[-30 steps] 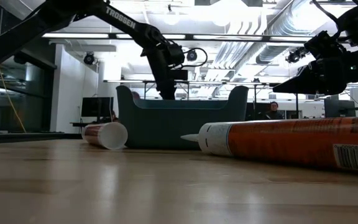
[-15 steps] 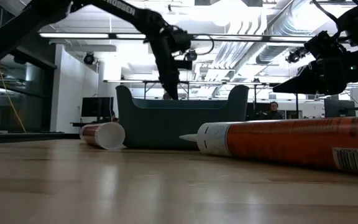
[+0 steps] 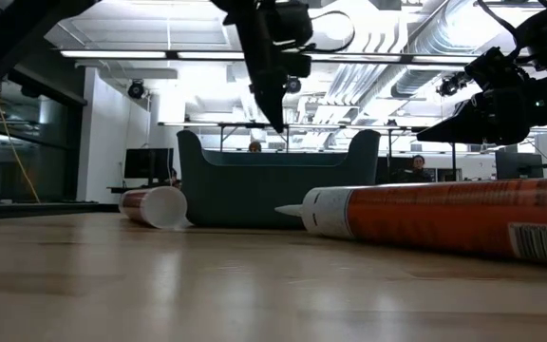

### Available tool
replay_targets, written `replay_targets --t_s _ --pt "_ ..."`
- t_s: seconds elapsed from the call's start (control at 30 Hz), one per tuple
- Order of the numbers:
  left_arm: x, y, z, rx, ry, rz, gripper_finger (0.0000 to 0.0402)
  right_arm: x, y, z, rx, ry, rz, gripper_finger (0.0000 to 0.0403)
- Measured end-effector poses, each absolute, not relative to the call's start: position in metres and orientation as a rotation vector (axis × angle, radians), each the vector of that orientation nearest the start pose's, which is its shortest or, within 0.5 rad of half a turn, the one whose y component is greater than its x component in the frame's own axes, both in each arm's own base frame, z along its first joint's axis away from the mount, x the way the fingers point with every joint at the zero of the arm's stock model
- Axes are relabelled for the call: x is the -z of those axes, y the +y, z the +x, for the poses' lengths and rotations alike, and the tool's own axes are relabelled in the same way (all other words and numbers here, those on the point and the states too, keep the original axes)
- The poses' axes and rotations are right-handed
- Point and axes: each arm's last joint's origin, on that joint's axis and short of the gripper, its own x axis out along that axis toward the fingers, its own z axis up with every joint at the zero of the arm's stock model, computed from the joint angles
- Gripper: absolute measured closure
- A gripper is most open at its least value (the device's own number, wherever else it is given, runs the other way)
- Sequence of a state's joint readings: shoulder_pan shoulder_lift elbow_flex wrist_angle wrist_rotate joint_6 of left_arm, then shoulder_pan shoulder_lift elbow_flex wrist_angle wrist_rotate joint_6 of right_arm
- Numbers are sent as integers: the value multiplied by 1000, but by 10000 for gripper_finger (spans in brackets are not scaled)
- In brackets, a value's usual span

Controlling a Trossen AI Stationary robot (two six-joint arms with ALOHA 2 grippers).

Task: Pick & place silicon tubes, Sealant and Lysol wipes
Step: Put the top left orange sealant into the blue bin

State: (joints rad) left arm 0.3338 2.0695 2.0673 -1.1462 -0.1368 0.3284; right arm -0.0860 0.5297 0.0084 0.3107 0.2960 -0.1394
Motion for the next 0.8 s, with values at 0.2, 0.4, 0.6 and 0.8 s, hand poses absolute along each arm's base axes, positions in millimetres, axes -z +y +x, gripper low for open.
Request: replay_targets --t_s 0.2,0.4,0.6,0.8 --pt "-302 109 417 -239 1209 72 392 -147 -19 127 365 237 -159 402" --pt "-286 63 427 -208 1218 58 397 -147 -19 127 365 237 -159 402" --pt "-255 18 424 -202 1166 5 401 -147 -19 127 365 237 -159 402" --pt "-240 -12 392 -375 1135 -131 401 -147 -19 127 365 237 -159 402"
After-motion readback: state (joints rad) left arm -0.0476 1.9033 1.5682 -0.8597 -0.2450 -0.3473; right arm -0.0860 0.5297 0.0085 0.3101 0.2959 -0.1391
